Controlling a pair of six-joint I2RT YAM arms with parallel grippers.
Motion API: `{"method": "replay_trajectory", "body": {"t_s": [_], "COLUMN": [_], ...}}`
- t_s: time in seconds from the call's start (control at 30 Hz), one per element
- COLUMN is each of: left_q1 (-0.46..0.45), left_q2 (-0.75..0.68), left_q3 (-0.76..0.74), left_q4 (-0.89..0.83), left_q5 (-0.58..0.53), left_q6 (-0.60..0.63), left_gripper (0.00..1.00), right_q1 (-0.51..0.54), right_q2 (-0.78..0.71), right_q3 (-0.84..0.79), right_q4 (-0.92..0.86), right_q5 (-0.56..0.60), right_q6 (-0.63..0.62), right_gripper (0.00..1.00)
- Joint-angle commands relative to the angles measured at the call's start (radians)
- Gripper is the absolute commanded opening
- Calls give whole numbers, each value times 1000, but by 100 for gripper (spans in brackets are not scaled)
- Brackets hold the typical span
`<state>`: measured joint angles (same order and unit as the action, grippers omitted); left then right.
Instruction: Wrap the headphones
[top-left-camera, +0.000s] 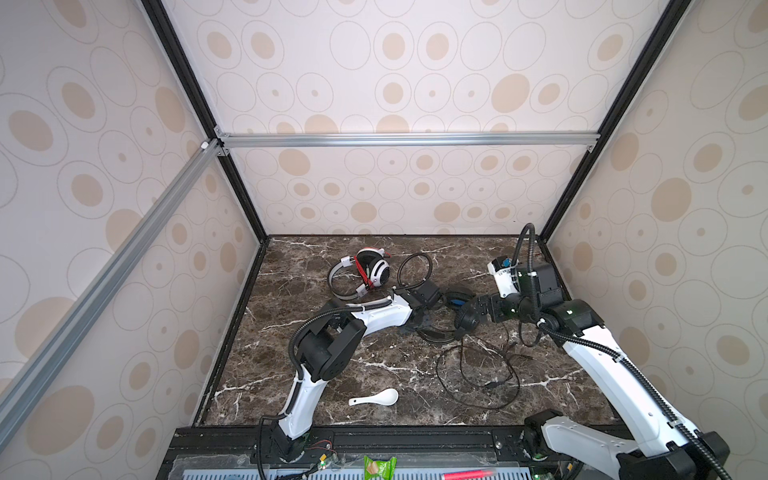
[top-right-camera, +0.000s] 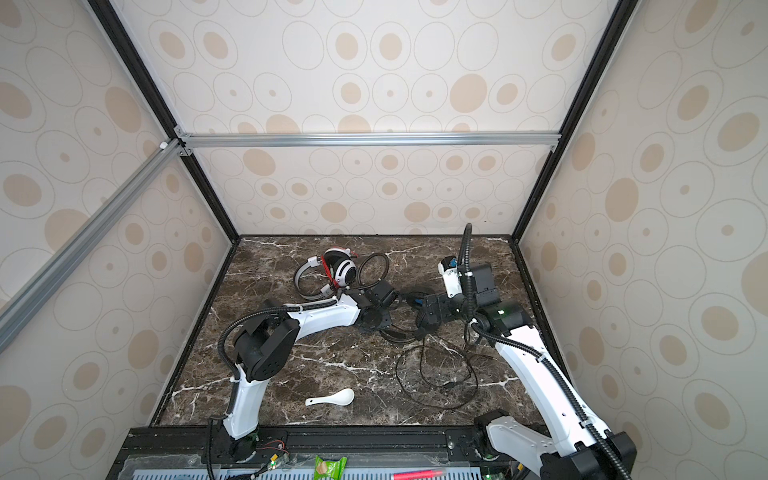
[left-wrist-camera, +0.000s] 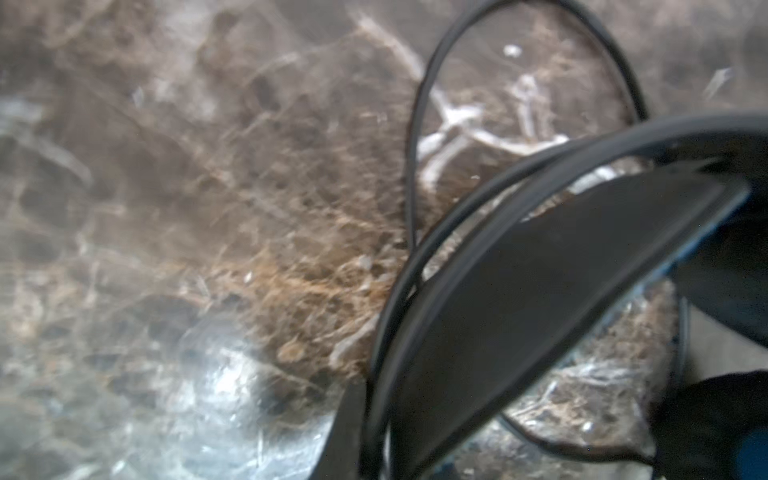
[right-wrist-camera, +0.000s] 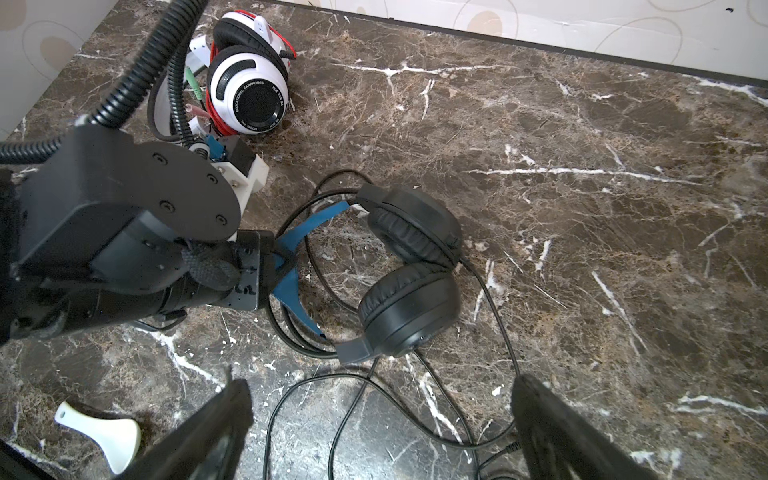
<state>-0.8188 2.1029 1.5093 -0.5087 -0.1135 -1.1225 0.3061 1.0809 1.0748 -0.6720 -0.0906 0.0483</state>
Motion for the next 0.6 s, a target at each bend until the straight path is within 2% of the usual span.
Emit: {"method": "replay_trajectory", "body": {"t_s": [0.0,0.13,0.3,0.43,0.57], "left_q1": [16,35,47,52,57], "left_q2": [22,-27,-83,-130,-227], "left_q3": [55,150,316,449,471], "left_q4": [-99,-173,-284,-373,-367], "left_q5": [-76,-160,-236,-288,-337], "left_q6": [35,108,259,384,516], "left_gripper": [8,0,0,0,0], "right_q1": [-7,-7,-8,-9,0], "right_q2": [6,-6,-31,-73,-106], "right_q3": [5,-1,-1,-10,3], "right_q4": [-2,0,12,76,154], "right_q5": [-4,-25,-74,-187,-354], "right_q6": [7,17,7,6,4], "right_gripper": [100,99,98,97,90]}}
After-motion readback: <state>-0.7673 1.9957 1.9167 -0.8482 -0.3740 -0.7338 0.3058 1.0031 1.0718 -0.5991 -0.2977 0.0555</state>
